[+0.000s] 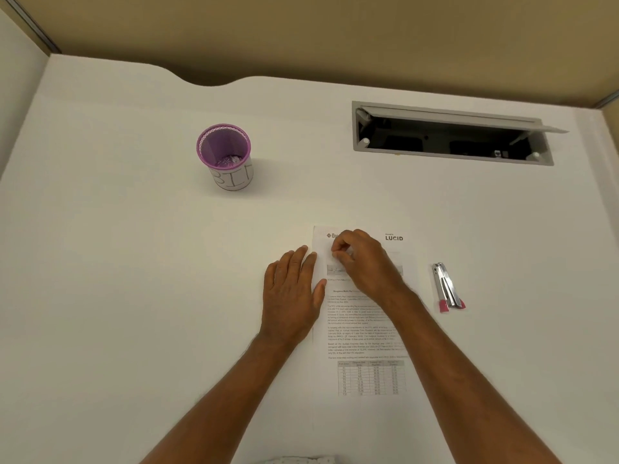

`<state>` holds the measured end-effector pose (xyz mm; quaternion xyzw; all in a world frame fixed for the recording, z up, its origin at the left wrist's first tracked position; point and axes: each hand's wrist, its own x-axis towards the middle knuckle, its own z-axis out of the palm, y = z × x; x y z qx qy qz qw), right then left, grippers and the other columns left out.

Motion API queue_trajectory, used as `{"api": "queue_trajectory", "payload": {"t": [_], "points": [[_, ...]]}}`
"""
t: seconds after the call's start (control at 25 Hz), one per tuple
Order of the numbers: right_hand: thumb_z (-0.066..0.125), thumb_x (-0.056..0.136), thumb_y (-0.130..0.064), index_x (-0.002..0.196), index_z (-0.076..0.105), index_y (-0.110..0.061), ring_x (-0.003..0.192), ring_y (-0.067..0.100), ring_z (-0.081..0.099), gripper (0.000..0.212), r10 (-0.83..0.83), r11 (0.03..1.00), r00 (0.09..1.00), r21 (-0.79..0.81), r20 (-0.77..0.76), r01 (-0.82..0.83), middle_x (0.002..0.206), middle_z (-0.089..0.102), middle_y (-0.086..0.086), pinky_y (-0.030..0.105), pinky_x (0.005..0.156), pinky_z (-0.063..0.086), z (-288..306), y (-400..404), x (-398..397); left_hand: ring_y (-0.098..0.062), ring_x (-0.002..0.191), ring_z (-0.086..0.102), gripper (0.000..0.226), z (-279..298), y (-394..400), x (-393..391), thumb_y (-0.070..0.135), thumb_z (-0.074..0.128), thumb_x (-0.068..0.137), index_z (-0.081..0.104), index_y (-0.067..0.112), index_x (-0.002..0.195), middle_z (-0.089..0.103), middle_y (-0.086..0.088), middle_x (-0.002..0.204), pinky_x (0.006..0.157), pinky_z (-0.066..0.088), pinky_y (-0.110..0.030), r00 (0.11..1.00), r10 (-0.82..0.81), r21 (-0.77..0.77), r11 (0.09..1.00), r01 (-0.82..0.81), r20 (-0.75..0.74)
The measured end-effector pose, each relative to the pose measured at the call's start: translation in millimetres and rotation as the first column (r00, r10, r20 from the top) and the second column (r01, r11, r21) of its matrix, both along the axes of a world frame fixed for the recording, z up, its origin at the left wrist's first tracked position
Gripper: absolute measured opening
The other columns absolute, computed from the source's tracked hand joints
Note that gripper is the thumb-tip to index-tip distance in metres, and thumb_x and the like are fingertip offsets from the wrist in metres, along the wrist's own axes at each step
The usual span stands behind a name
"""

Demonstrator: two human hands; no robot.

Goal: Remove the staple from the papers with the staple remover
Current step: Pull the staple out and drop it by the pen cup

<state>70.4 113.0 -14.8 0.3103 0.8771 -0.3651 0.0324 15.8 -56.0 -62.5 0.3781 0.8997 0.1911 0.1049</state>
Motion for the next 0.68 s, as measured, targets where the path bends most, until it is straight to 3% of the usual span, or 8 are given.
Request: {"api": "queue_trajectory", "payload": {"t": [0.16,0.36,0.48,0.56,0.68], "points": [[0.065,0.098,-0.024,0.093,0.066,-0.03,0.082,0.001,0.06,0.008,-0.025,0.998,0.997,-0.058,-0.073,0.02,0.094,0.064,-0.019,0.016,0.072,0.045,26.4,5.7,-39.6,-0.026,0.142,0.044,0.054,19.0,5.5,-40.5,0.043,0.054,0.098,0.048,0.017,0.145,0.05,-0.006,0.153,0.118,0.034,-0.046,0.957,0.261,0.225,0.932,-0.285,0.13],[0.067,0.096,-0.023,0.092,0.068,-0.029,0.076,-0.003,0.058,0.007,-0.016,0.995,0.97,-0.102,-0.242,-0.009,0.096,0.068,-0.015,0.012,0.067,0.043,72.2,4.7,-119.1,-0.028,0.138,0.043,0.075,44.3,23.7,-119.5,0.037,0.076,0.088,0.038,0.012,0.148,0.045,-0.011,0.153,0.112,0.045,-0.048,0.746,0.581,0.357,0.655,-0.666,0.326],[0.068,0.097,-0.02,0.099,0.07,-0.021,0.085,0.006,0.06,0.003,0.023,0.999,0.956,-0.037,-0.293,-0.035,0.104,0.068,-0.005,0.013,0.073,0.045,84.1,-4.5,-172.9,-0.027,0.142,0.04,0.092,50.4,32.5,-160.5,0.037,0.084,0.081,0.03,0.014,0.153,0.039,-0.01,0.157,0.106,0.046,-0.034,0.684,0.6,0.396,0.558,-0.729,0.414],[0.067,0.097,-0.02,0.102,0.07,-0.019,0.092,0.01,0.061,0.005,0.054,0.999,0.958,0.019,-0.283,-0.05,0.109,0.068,-0.001,0.015,0.077,0.048,82.2,-10.6,-198.3,-0.024,0.142,0.041,0.098,50.9,37.9,-176.4,0.037,0.087,0.077,0.029,0.015,0.153,0.04,-0.009,0.156,0.099,0.042,-0.023,0.704,0.575,0.422,0.563,-0.71,0.416],[0.065,0.099,-0.023,0.106,0.07,-0.02,0.097,0.012,0.062,0.009,0.101,0.991,0.968,0.105,-0.228,-0.078,0.115,0.066,0.0,0.017,0.08,0.05,71.0,-17.5,-219.3,-0.024,0.142,0.042,0.101,47.5,41.1,-187.3,0.037,0.088,0.076,0.029,0.013,0.154,0.041,-0.009,0.155,0.104,0.047,-0.029,0.743,0.527,0.464,0.58,-0.669,0.413]]}}
